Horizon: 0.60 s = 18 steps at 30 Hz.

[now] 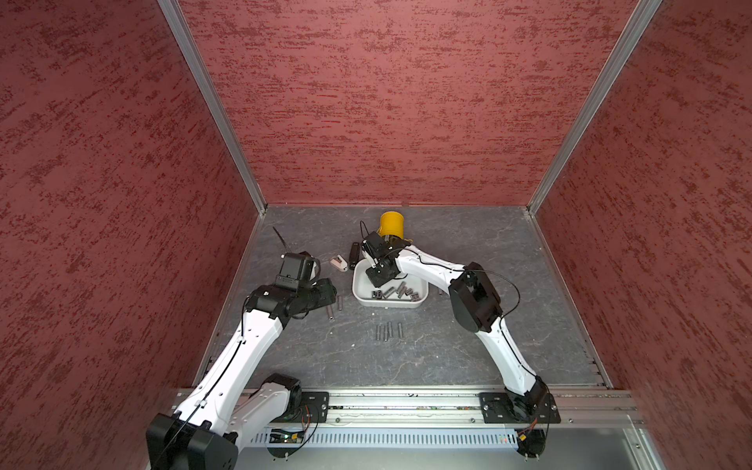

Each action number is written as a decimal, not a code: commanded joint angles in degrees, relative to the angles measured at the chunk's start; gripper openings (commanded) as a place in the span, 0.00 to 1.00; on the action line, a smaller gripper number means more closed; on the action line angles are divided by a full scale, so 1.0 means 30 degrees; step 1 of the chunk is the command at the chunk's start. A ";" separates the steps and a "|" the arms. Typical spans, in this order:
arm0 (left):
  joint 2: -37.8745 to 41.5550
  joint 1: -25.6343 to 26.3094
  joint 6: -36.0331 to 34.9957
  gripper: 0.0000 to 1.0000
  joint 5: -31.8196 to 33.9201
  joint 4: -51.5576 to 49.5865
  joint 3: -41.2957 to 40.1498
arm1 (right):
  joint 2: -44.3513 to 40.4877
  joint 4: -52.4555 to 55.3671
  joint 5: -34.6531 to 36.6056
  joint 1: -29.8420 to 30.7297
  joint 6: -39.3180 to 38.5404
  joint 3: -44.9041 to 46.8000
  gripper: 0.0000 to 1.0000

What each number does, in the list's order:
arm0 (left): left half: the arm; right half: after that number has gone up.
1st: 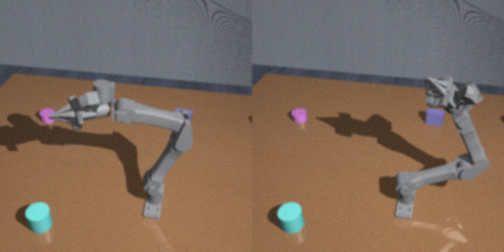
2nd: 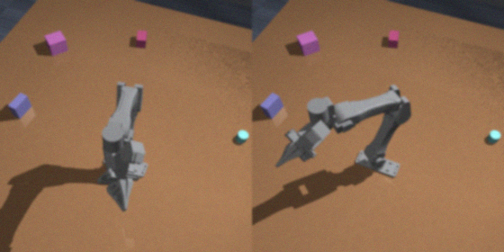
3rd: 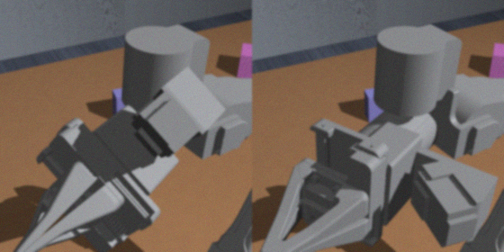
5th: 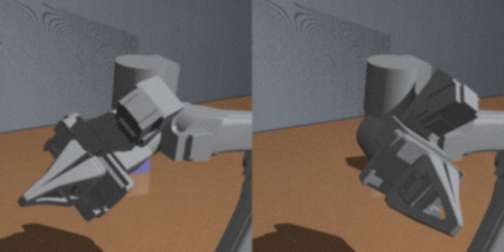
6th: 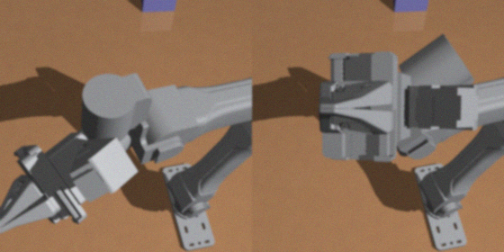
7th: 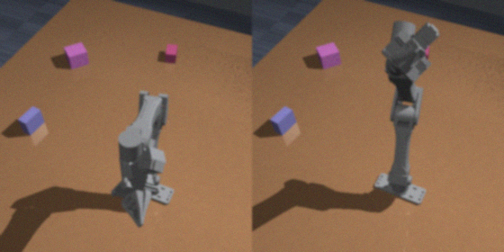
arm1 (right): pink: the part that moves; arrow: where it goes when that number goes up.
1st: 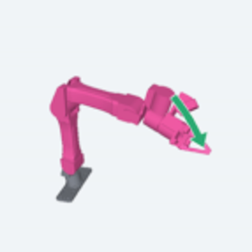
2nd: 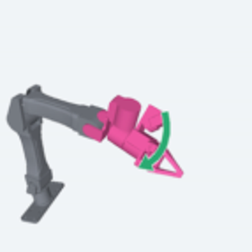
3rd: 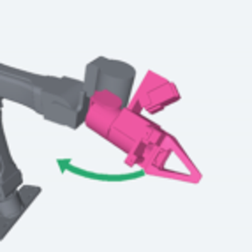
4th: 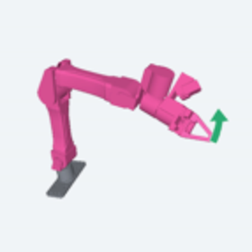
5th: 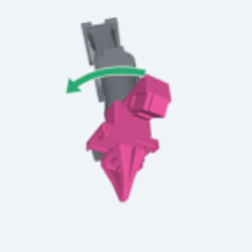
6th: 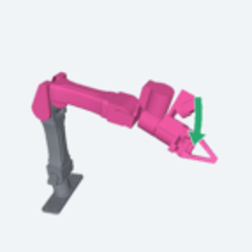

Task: Take out the socket from the storage box
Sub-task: Pick up the socket head from the storage box.

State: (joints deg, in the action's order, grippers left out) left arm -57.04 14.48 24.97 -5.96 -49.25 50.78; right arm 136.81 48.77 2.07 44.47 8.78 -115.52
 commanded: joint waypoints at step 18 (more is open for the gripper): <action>-0.0196 0.0168 -0.0318 0.59 -0.0127 0.0217 -0.0069 | -0.0901 0.2907 0.1637 0.0207 0.3034 0.0389 0.45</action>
State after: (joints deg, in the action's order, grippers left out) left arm -57.49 14.81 24.95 -6.02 -49.25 50.78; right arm 136.07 54.59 6.70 44.82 15.75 -114.91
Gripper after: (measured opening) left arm 0.588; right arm 0.451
